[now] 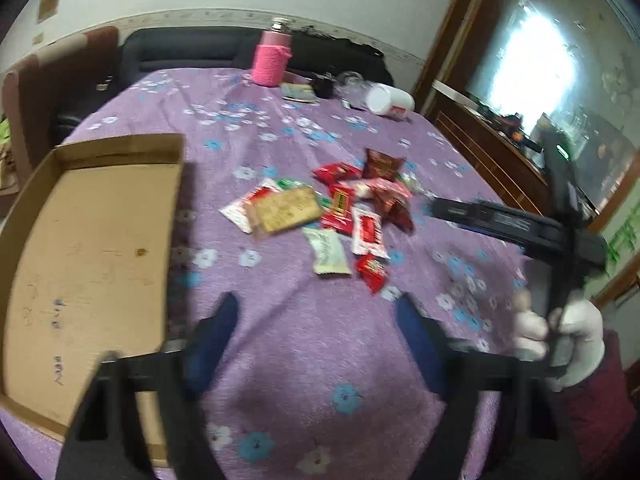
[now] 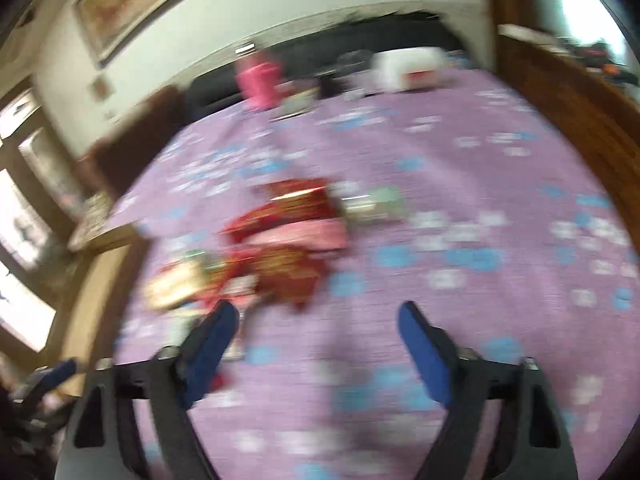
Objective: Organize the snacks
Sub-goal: 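Grasp the white-and-red ALL'S WELL candy packet with the right gripper, then grasp the cream-white candy packet with the left gripper while the right carries its packet to the box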
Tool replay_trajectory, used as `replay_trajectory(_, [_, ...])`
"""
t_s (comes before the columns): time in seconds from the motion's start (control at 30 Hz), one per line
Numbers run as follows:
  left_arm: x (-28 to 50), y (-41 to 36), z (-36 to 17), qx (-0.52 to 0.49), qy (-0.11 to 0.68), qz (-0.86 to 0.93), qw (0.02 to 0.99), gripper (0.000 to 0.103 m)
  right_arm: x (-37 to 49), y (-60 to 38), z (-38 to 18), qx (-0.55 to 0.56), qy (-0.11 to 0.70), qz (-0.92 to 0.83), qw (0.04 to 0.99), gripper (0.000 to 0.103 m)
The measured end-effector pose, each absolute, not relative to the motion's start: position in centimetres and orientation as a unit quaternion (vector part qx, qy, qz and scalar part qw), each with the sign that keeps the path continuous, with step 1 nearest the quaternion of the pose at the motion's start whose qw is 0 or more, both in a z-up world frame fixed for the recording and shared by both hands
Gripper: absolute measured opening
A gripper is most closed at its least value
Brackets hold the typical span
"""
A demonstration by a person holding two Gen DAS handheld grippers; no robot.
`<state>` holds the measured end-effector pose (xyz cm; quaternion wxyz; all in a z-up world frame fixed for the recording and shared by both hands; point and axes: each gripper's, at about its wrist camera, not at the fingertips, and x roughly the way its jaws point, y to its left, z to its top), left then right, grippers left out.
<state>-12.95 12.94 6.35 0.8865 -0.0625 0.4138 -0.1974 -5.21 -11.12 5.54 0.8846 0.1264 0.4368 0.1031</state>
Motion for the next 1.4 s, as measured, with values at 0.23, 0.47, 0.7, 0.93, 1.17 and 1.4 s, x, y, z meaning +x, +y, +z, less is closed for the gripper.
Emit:
replay_trajectory(0.23, [-12.1, 12.1, 6.1, -0.049, 0.432, -0.215, 0.874, 0.039, -1.8, -4.6, 1.8, 0.074, 0.486, 0.095, 0.866, 0.046])
replay_trajectory(0.47, [-9.0, 10.2, 5.1, -0.044, 0.453, -0.223, 0.862, 0.039, -3.0, -7.6, 2.1, 0.081, 0.48, 0.081, 0.87, 0.023])
replay_trajectory(0.7, [-5.0, 7.4, 2.8, -0.04, 0.475, -0.226, 0.85, 0.039, -4.9, -10.6, 1.6, 0.088, 0.474, 0.078, 0.873, 0.023])
replay_trajectory(0.93, [-3.6, 6.6, 1.0, -0.031, 0.487, -0.207, 0.848, 0.017, -5.6, -10.7, 1.5, 0.086, 0.459, 0.079, 0.881, 0.023])
replay_trajectory(1.17, [-4.3, 7.4, 2.1, -0.048, 0.468, -0.217, 0.855, 0.002, -6.1, -10.7, 1.6, 0.095, 0.45, 0.068, 0.885, 0.023])
replay_trajectory(1.4, [-6.0, 8.3, 4.5, -0.071, 0.437, -0.235, 0.865, 0.0, -8.1, -11.7, 2.6, 0.11, 0.435, 0.059, 0.892, 0.023])
